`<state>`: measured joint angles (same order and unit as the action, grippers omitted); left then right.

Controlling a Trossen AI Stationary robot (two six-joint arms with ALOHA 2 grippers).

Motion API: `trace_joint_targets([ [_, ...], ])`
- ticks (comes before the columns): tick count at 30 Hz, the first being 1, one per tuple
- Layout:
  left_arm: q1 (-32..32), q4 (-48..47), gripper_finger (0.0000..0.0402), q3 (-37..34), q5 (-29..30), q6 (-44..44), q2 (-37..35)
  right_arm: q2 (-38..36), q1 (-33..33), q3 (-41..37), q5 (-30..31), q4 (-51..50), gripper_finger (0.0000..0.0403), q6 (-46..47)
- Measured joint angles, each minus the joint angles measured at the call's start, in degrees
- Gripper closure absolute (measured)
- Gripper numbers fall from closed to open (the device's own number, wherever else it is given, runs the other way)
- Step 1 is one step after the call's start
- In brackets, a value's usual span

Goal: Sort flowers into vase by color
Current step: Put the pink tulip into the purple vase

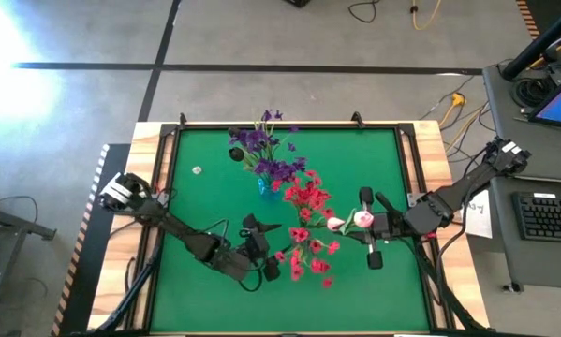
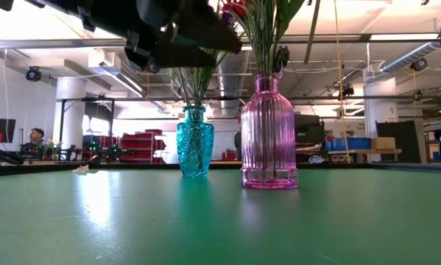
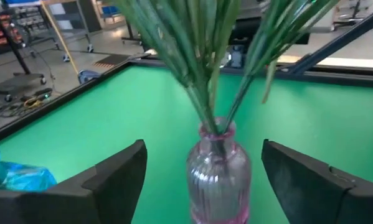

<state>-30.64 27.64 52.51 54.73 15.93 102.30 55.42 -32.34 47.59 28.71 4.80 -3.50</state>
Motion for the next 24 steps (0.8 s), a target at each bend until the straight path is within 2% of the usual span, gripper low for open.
trace_joint_targets([
  [7, -0.1, -0.2, 0.0088, 1.0, 0.2, -1.9, -0.1, 0.0, 0.0, 0.0, 0.0, 0.0, 0.0381, 0.6],
  [14, 0.0, -3.8, 0.0084, 1.2, 0.2, 6.2, -0.1, 0.0, 0.0, 0.0, -0.1, 0.0, 0.0381, 0.5],
  [19, 0.1, -5.5, 0.0055, 1.8, 0.7, 7.1, -0.1, 0.0, 0.0, 0.0, -0.1, 0.0, 0.0381, 0.5],
  [24, 0.1, -9.0, 0.001, 2.3, 1.5, 8.2, -0.1, 0.0, 0.0, 0.0, -0.1, 0.2, 0.0381, -0.2],
])
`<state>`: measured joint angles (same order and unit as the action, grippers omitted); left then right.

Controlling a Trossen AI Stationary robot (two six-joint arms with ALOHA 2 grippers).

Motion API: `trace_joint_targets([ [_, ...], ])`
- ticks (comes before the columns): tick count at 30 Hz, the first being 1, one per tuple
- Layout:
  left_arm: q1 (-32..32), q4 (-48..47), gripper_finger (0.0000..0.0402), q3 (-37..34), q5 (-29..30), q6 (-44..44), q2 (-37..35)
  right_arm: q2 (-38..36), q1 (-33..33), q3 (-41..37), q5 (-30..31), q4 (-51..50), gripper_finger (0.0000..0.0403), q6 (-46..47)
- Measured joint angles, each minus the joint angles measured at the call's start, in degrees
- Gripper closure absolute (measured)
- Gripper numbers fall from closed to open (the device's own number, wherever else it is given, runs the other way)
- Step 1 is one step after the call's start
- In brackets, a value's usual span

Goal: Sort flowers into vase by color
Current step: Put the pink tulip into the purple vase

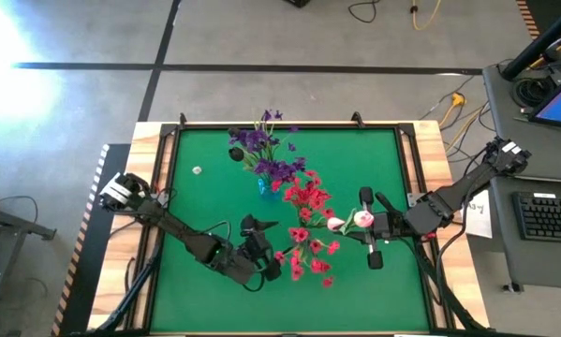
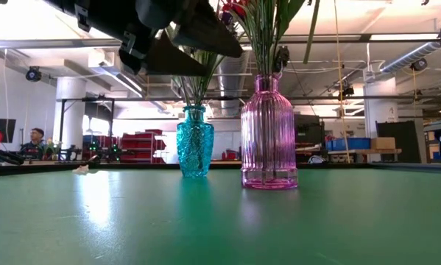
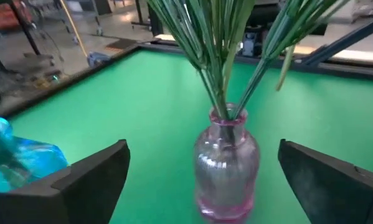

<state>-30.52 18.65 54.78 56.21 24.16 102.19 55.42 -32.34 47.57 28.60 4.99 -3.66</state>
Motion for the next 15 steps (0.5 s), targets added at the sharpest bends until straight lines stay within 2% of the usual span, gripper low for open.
trace_joint_targets([
  [3, 0.0, 0.8, 0.0009, -0.1, 1.7, -4.0, 0.0, 0.0, 0.0, 0.0, 0.0, 0.0, 0.0381, 0.1],
  [10, 1.6, 3.6, 0.0041, -1.6, -0.6, -3.2, 1.9, 0.0, 0.0, 0.0, -0.1, 0.0, 0.0381, 0.0],
  [15, 1.6, 20.2, 0.0052, -2.5, -1.4, -11.0, 8.5, 0.0, 0.0, 0.0, -0.1, 0.0, 0.0381, -0.3],
])
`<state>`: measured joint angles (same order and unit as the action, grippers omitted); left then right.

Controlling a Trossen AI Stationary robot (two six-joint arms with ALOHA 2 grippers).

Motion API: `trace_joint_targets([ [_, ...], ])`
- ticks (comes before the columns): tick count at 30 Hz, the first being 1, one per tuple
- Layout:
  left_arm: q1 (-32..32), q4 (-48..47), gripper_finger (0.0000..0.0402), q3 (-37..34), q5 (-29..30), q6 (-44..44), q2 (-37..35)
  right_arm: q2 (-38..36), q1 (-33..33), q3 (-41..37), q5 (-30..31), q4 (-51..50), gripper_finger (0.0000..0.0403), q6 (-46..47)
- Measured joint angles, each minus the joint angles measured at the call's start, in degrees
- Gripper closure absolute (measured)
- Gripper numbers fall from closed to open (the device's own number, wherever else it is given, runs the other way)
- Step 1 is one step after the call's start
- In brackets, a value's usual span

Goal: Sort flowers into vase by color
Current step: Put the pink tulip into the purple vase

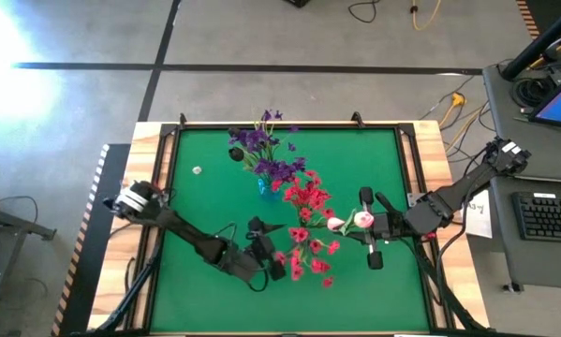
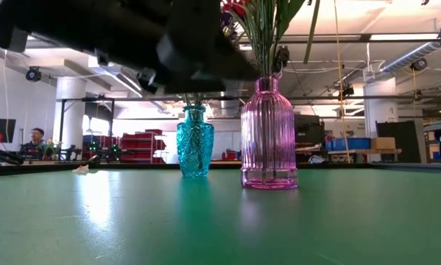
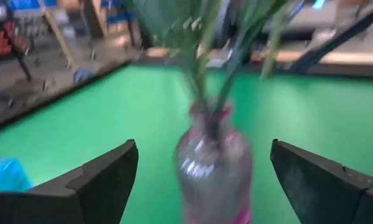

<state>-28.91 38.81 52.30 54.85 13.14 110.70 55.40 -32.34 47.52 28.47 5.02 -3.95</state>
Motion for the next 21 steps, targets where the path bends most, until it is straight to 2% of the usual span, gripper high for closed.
trace_joint_targets([
  [3, 0.1, 9.8, 0.0053, 0.1, 0.0, -5.6, 3.1, 0.0, 0.0, 0.0, 0.0, 0.0, 0.0381, 0.0],
  [6, 0.2, 15.3, 0.0049, 0.0, 0.0, -6.6, 6.3, 0.0, 0.0, 0.0, 0.0, 0.0, 0.038, 0.1],
  [21, 1.1, 26.8, 0.0018, -0.1, -0.4, -5.8, 14.4, 0.0, 0.0, -0.2, -0.1, 0.0, 0.038, 0.3],
])
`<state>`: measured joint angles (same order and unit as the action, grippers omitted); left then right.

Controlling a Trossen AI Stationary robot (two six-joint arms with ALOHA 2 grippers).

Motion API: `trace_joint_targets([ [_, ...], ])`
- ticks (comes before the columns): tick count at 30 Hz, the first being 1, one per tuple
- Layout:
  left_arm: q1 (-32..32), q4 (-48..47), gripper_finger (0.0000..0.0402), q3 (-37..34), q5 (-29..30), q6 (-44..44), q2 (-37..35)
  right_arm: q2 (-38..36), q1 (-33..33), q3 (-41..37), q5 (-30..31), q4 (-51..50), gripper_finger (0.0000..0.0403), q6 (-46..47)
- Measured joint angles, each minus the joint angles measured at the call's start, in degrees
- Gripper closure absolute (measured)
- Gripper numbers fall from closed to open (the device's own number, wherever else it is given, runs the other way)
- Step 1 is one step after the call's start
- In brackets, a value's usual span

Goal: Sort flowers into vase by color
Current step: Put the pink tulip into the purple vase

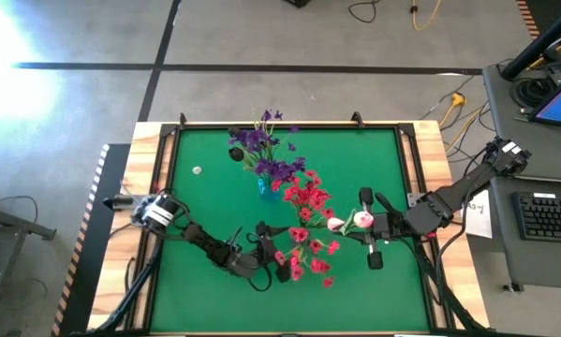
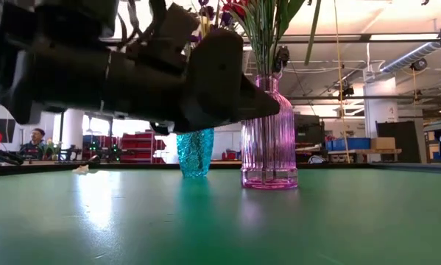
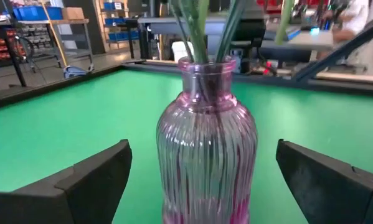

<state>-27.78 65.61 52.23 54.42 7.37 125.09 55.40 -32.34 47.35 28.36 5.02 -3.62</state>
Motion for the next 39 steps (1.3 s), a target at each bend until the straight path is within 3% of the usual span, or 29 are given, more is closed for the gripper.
trace_joint_targets([
  [10, 2.2, 16.2, 0.0017, 0.5, -5.1, -2.9, 7.4, 0.0, 0.0, 0.0, 0.0, 1.5, 0.038, -0.5],
  [21, 4.0, 16.3, 0.0018, 0.6, -8.1, -3.9, 7.9, 2.1, 2.4, 0.0, 0.2, 5.6, 0.038, -3.1],
  [39, 4.6, 14.5, 0.0067, 0.6, -9.6, -3.8, 7.9, 5.8, 3.8, 0.7, 0.3, 7.8, 0.038, -4.5],
])
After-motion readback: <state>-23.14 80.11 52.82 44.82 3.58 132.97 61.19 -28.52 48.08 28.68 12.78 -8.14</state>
